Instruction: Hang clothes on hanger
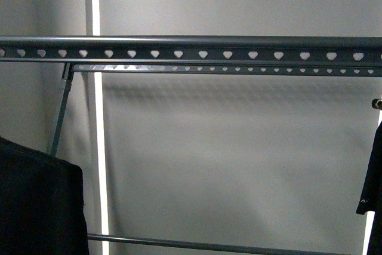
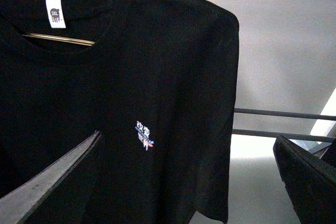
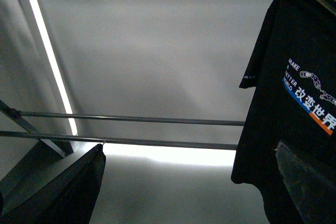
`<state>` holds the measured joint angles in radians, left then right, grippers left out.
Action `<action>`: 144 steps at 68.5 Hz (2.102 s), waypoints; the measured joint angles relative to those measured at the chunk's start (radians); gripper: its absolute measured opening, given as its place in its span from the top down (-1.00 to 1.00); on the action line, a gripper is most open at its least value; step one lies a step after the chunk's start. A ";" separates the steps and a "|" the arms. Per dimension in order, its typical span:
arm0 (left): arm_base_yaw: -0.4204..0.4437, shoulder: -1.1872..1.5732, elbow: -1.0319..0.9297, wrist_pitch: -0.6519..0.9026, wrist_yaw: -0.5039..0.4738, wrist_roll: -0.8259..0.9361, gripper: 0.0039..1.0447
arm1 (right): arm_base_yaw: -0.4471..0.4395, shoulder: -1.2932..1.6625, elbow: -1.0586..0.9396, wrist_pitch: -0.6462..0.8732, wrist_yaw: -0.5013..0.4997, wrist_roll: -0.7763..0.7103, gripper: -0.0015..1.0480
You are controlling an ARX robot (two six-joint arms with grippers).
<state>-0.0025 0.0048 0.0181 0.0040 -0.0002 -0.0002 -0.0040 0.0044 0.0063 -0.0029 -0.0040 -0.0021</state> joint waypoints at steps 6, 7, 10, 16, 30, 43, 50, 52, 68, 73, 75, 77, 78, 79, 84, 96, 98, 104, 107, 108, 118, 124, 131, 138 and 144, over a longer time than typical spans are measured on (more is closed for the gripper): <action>0.000 0.000 0.000 0.000 0.000 0.000 -0.88 | 0.000 0.000 0.000 0.000 0.000 0.000 -0.86; 0.000 0.000 0.000 0.000 0.000 0.000 -0.88 | 0.000 0.000 0.000 0.000 0.000 0.000 -0.86; 0.000 0.000 0.000 0.000 0.000 0.000 -0.88 | 0.000 0.000 0.000 0.000 0.000 0.000 -0.86; 0.000 0.000 0.000 0.000 0.000 0.000 -0.88 | 0.000 0.000 0.000 0.000 0.000 0.000 -0.86; -0.014 0.242 0.084 0.045 0.101 0.013 -0.88 | 0.000 0.000 0.000 0.000 0.000 0.000 -0.86; -0.048 0.731 0.487 0.143 -0.288 -0.348 -0.88 | 0.000 0.000 0.000 0.000 0.000 0.000 -0.86; -0.060 0.997 0.713 0.039 -0.320 -0.609 -0.88 | 0.000 0.000 0.000 0.000 0.000 0.000 -0.86; -0.063 1.040 0.748 0.010 -0.318 -0.655 -0.88 | 0.000 0.000 0.000 0.000 0.000 0.000 -0.86; -0.085 1.399 1.012 -0.117 -0.361 -0.992 -0.88 | 0.000 0.000 0.000 0.000 0.000 0.000 -0.86; -0.082 1.451 1.062 -0.097 -0.367 -1.000 -0.88 | 0.000 0.000 0.000 0.000 0.000 0.000 -0.86; -0.082 1.472 1.083 -0.093 -0.370 -1.001 -0.88 | 0.000 0.000 0.000 0.000 0.000 0.000 -0.86; -0.081 1.486 1.094 -0.090 -0.376 -1.001 -0.88 | 0.000 0.000 0.000 0.000 0.000 0.000 -0.86; -0.081 1.493 1.101 -0.088 -0.377 -1.001 -0.88 | 0.000 0.000 0.000 0.000 0.000 0.000 -0.86; -0.080 1.507 1.112 -0.087 -0.382 -1.001 -0.88 | 0.000 0.000 0.000 0.000 0.000 0.000 -0.86; -0.079 1.551 1.149 -0.090 -0.396 -1.001 -0.79 | 0.000 0.000 0.000 0.000 0.000 0.000 -0.86; -0.075 1.638 1.228 -0.095 -0.419 -0.994 -0.28 | 0.000 0.000 0.000 0.000 0.000 0.000 -0.86; -0.073 1.650 1.241 -0.096 -0.422 -0.993 -0.18 | 0.000 0.000 0.000 0.000 0.000 0.000 -0.86; -0.071 1.664 1.263 -0.096 -0.421 -0.984 0.09 | 0.000 0.000 0.000 0.000 0.000 0.000 -0.86; -0.070 1.665 1.267 -0.095 -0.418 -0.974 0.30 | 0.000 0.000 0.000 0.000 0.000 0.000 -0.86; -0.070 1.664 1.267 -0.094 -0.417 -0.970 0.37 | 0.000 0.000 0.000 0.000 0.000 0.000 -0.86; -0.071 1.632 1.235 -0.086 -0.374 -0.952 0.89 | 0.000 0.000 0.000 0.000 0.000 0.000 -0.86; -0.072 1.599 1.185 -0.078 -0.333 -0.934 0.93 | 0.000 0.000 0.000 0.000 0.000 0.000 -0.86; -0.077 1.549 1.120 -0.067 -0.286 -0.890 0.93 | 0.000 0.000 0.000 0.000 0.000 0.000 -0.86; -0.086 1.472 1.037 -0.070 -0.201 -0.836 0.93 | 0.000 0.000 0.000 0.000 0.000 0.000 -0.86; -0.095 1.400 0.974 -0.093 -0.129 -0.790 0.93 | 0.000 0.000 0.000 0.000 0.000 0.000 -0.86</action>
<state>-0.0971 1.4044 0.9924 -0.0891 -0.1287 -0.7902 -0.0040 0.0044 0.0063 -0.0029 -0.0040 -0.0021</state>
